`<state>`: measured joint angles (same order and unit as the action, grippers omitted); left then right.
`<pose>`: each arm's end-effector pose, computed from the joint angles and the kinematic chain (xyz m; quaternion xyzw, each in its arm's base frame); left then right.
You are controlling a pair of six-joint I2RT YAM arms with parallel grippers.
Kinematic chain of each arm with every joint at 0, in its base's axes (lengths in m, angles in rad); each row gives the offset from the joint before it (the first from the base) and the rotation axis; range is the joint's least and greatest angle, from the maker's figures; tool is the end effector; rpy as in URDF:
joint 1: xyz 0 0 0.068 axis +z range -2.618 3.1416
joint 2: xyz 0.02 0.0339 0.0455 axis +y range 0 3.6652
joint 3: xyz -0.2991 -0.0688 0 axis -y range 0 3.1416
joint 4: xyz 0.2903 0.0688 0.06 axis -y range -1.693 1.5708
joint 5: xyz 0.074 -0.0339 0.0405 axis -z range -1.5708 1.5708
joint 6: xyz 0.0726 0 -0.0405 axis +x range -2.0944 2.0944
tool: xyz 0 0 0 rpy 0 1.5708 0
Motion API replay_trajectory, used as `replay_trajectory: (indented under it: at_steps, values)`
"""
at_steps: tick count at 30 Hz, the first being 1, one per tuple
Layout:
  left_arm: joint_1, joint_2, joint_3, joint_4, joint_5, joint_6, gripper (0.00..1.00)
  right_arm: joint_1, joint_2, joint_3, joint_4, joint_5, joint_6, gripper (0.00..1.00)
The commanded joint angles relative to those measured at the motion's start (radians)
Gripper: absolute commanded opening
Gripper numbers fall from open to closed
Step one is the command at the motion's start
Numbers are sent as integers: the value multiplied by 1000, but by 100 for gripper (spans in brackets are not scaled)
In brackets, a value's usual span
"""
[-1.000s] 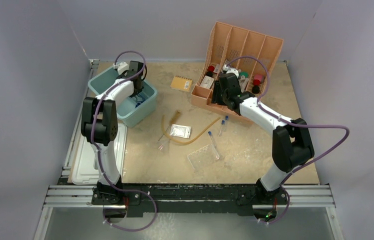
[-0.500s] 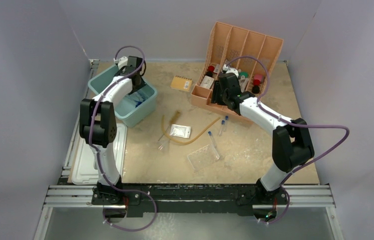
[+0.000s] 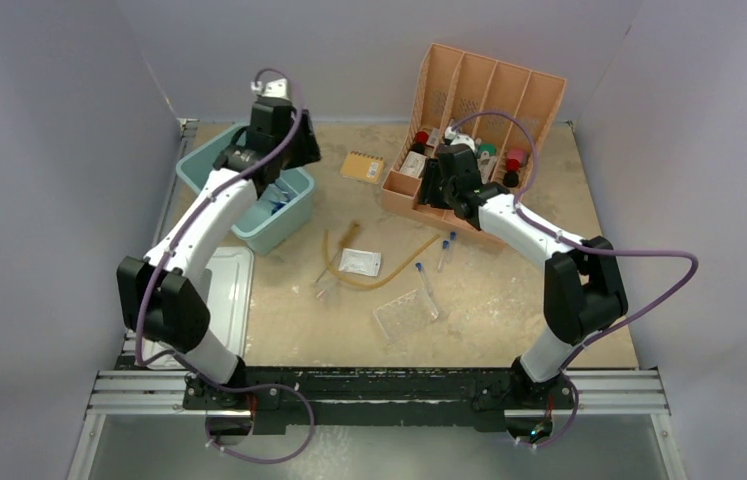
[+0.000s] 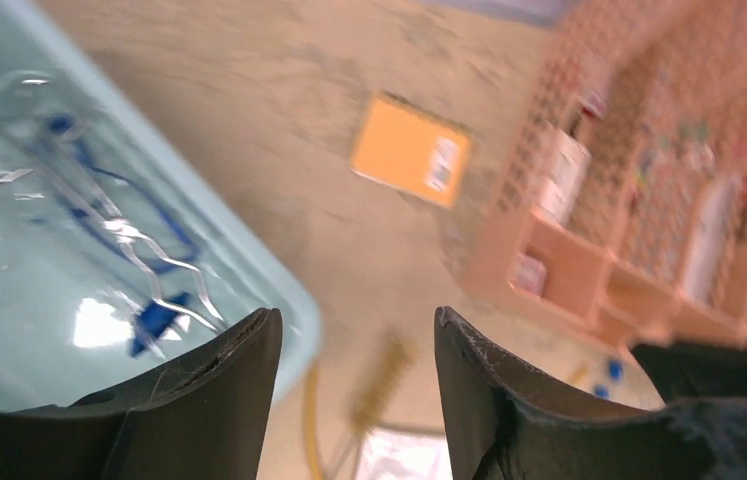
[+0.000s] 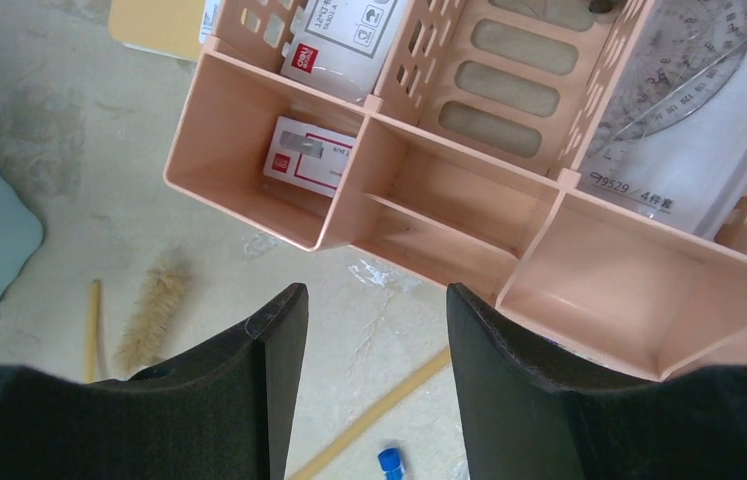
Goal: Organize the chemistry lab equipment
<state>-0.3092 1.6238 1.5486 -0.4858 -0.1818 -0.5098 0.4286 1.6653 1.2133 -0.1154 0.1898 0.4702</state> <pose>0.4355 -0.1253 0.3728 -0.1310 0.8628 -0.1189 0.4735 0.4224 0.1779 0.2604 0.0637 0.8717 0.1332 0.4673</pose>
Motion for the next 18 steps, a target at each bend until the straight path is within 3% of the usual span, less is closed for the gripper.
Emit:
replay_trajectory:
  at_steps: [1,9,13,18]
  values:
    - [-122,-52,-69,-8,92,126,57,-3,-35,-6,27,-23,40,56]
    - [-329,-69,-249,29,353,318,54,-10,-89,-62,-32,3,121,56]
    - [-404,1,-257,-61,371,446,49,-13,-109,-84,-56,26,159,55]
    - [-417,83,-255,-102,389,490,41,-37,-131,-123,-103,53,225,55]
